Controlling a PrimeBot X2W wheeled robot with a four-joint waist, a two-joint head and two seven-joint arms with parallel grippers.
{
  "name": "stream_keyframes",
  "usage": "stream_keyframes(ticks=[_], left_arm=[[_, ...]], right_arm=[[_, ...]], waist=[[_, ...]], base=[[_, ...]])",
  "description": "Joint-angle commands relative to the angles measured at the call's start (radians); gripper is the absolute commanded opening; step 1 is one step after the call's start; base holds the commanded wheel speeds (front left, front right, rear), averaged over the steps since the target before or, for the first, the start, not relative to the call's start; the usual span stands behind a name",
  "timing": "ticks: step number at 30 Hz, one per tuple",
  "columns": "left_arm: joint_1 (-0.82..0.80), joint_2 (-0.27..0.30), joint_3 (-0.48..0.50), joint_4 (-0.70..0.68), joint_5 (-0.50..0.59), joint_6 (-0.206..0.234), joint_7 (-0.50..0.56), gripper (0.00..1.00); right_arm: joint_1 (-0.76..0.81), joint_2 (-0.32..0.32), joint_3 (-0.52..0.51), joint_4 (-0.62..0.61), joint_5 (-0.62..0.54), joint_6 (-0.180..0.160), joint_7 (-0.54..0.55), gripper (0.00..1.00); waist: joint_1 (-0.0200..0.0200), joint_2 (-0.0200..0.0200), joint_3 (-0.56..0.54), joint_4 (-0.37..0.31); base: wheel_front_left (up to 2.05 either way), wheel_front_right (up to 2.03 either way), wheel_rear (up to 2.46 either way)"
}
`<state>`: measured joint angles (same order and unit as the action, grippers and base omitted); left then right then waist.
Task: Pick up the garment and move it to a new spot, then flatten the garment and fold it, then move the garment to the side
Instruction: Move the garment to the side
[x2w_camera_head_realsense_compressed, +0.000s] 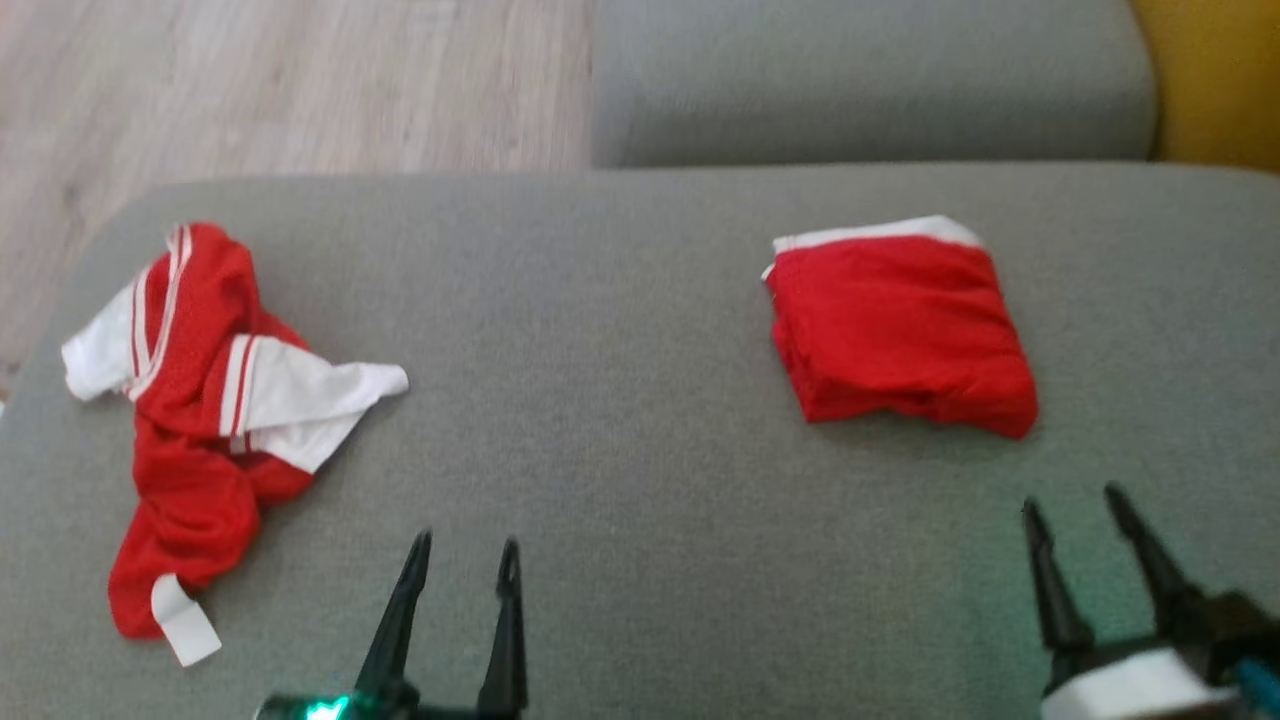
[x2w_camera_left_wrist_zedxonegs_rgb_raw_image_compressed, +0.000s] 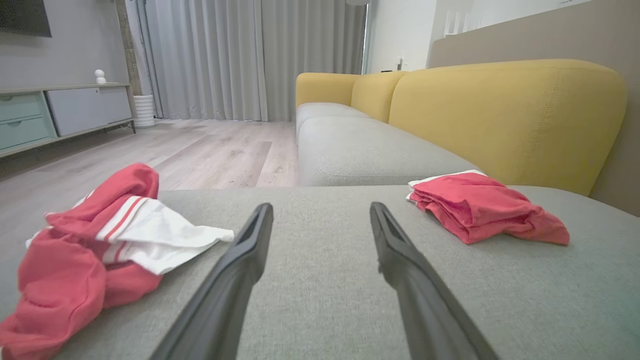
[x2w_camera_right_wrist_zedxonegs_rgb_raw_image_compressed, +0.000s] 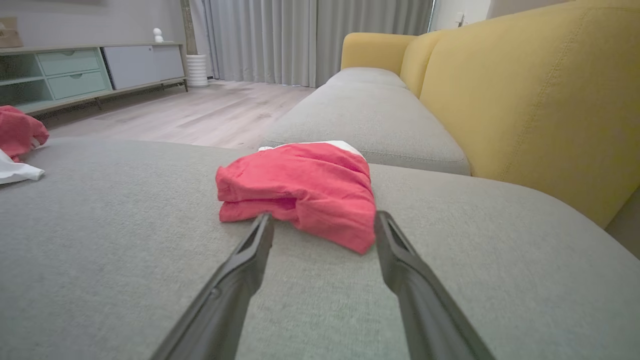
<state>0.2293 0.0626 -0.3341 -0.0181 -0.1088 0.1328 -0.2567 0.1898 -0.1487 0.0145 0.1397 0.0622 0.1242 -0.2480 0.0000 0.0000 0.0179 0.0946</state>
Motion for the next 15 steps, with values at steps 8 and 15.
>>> stream_keyframes(ticks=[8, 15], left_arm=[[-0.180, -0.012, -0.061, -0.081, 0.014, 0.040, -0.005, 1.00], [-0.252, -0.012, -0.107, -0.078, 0.016, 0.062, -0.005, 1.00]], right_arm=[[-0.324, -0.199, 0.023, 0.126, 0.168, 0.007, 0.125, 1.00], [-0.484, -0.310, 0.068, 0.190, 0.377, 0.007, 0.374, 1.00]], waist=[[0.0000, 0.0000, 0.182, 0.026], [0.0000, 0.0000, 0.236, 0.047]], base=[[0.00, 0.00, 0.00], [0.00, 0.00, 0.00]])
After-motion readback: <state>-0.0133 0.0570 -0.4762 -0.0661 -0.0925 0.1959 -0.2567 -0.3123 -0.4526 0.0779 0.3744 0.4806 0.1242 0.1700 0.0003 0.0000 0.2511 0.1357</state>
